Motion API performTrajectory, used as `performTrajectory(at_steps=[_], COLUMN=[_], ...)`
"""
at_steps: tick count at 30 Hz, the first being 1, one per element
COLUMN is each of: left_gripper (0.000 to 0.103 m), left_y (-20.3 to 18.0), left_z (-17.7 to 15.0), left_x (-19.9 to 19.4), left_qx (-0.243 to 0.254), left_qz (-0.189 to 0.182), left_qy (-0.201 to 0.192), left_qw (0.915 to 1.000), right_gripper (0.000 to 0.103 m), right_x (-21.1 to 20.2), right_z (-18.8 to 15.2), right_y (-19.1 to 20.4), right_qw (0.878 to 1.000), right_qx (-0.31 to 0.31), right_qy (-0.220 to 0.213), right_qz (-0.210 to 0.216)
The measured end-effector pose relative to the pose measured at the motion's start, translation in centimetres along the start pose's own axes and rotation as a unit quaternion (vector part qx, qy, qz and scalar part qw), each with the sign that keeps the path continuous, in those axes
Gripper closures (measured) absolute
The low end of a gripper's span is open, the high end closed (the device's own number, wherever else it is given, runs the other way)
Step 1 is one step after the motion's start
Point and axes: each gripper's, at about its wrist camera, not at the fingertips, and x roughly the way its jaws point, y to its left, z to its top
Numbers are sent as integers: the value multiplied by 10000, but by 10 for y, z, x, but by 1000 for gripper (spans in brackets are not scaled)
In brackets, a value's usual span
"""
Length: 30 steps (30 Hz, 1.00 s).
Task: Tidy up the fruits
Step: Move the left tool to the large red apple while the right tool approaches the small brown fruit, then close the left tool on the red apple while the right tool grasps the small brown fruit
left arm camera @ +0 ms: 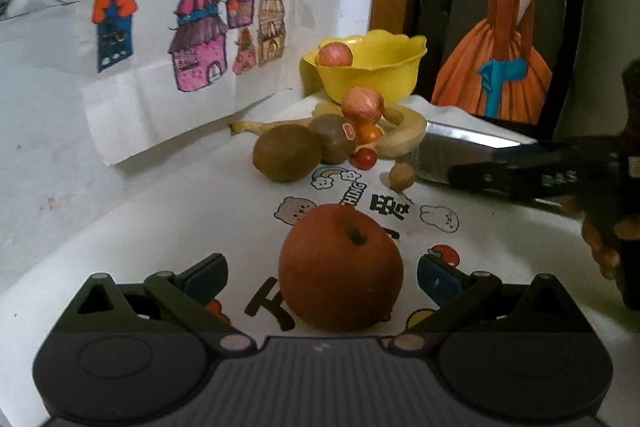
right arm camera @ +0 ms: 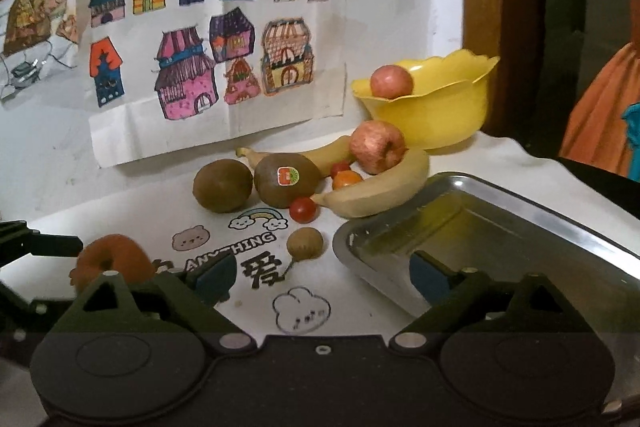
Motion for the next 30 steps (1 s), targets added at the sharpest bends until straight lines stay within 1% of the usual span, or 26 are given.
performTrajectory(at_steps=[1,2,4,5,8,9,10,12,17,20,22,24,27,30], left_gripper=[0,1,3,5,10,11,12,16,23,24,26,28,28,29], left_y=[-1,-3,-4,-4,-6,-6,-6,-6,-6,-4,-5,-6,-6,-6], left_z=[0,0,1,2,3,3,3,3,1,1,1,1,1,0], left_x=[1,3,6,7,11,13,14,16,20,22,22,22,22,22], left_qx=[25,51,76,78,94,101,104,98,72,52,49,54,41,28], left_qz=[-1,-11,-62,-83,-103,-115,-119,-112,-59,-86,-92,-120,-117,-124], left_qy=[9,14,26,41,105,127,146,165,317,378,380,379,377,380], left_qw=[10000,10000,9999,9999,9998,9998,9998,9998,9995,9992,9992,9992,9992,9992], right_gripper=[13,14,17,18,23,27,31,34,41,47,52,55,55,57], right_x=[12,12,27,27,45,49,52,59,71,75,76,78,82,84], right_z=[1,1,1,1,2,3,3,4,9,10,11,10,10,10], right_y=[-1,-1,1,1,6,7,8,9,13,16,17,18,20,21], right_qw=[9999,9999,9990,9990,9977,9974,9971,9964,9952,9942,9936,9930,9921,9920], right_qx=[-80,-80,-256,-256,-452,-487,-522,-599,-769,-881,-923,-932,-974,-941], right_qy=[97,97,203,203,287,315,343,395,382,390,420,470,538,553], right_qz=[112,112,298,298,407,431,439,461,472,469,487,549,578,630])
